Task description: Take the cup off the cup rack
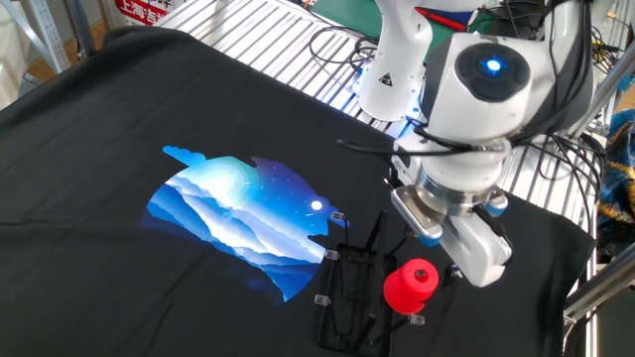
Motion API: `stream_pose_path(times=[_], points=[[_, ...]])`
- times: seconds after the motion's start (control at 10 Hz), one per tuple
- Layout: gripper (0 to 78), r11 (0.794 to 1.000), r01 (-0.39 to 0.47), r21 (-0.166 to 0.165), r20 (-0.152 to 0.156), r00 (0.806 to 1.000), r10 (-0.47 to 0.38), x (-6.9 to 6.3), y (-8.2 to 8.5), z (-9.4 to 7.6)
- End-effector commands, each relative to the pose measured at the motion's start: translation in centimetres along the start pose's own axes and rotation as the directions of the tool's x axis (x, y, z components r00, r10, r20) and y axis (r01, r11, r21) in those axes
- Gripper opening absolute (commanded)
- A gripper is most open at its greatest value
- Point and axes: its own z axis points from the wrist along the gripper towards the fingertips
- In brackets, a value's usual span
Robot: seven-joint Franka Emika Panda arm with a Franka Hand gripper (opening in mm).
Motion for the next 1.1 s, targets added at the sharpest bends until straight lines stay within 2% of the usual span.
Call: stream_pose_path(times=[0.1,0.6,0.8,1.1], points=[[77.4,1.0,-0.006,-0.004,0.016,1.0,0.006,0.3,0.8,1.1],[77.4,1.0,0.005,0.013,0.048,0.999,-0.006,0.6,0.9,3.3],[77.4,1.0,0.027,0.01,0.058,0.998,-0.027,-0.2,0.5,4.5],[77.4,1.0,0.03,0.008,0.067,0.997,-0.03,-0.4,0.2,5.5]])
